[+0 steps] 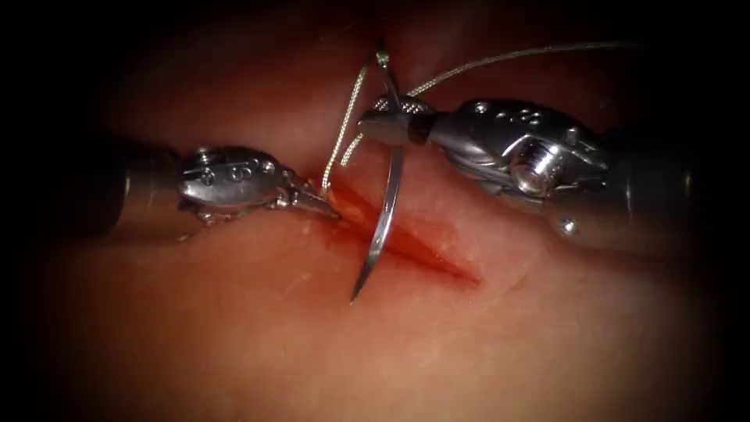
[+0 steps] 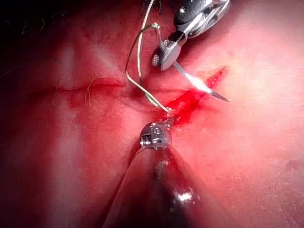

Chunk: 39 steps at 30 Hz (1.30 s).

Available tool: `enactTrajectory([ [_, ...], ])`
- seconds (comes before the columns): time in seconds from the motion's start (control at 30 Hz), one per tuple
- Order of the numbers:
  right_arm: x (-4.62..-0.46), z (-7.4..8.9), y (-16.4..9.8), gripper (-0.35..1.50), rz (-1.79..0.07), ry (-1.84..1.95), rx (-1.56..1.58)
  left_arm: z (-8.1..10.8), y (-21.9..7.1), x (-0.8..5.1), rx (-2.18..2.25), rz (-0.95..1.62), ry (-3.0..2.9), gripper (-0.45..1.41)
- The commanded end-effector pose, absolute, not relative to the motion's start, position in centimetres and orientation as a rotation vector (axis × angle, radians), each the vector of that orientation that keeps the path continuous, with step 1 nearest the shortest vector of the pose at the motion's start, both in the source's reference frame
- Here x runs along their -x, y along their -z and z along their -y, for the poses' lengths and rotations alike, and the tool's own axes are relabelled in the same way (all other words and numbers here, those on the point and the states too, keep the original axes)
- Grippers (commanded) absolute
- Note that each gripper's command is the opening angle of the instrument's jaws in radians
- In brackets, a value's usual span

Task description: Wound Closure

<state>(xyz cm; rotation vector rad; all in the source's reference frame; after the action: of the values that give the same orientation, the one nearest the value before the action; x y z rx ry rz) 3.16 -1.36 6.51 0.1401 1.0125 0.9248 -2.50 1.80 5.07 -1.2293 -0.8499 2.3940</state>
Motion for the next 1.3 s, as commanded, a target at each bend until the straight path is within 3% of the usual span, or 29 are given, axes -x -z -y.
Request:
enactTrajectory([
  [0.03,-3.24,1.35,-6.57,-0.35,-1.015,-0.913,-0.134,-1.84,-5.16,2.56,1.224,0.852,-2.394,-0.27],
  [0.37,-3.24,1.36,-6.58,-0.35,-1.021,-0.870,-0.108,-1.78,-5.56,2.65,1.048,1.020,-2.557,-0.30],
  [0.87,-3.23,1.38,-6.64,-0.35,-1.047,-0.807,-0.105,-1.75,-5.32,2.78,0.756,1.753,-2.525,-0.27],
  [1.1,-3.22,1.35,-6.65,-0.35,-1.067,-0.785,-0.071,-1.88,-5.38,2.87,0.782,1.878,-2.434,-0.28],
  [1.3,-3.20,1.23,-6.70,-0.35,-1.075,-0.794,0.011,-1.98,-5.34,2.75,0.802,1.839,-2.448,-0.28],
])
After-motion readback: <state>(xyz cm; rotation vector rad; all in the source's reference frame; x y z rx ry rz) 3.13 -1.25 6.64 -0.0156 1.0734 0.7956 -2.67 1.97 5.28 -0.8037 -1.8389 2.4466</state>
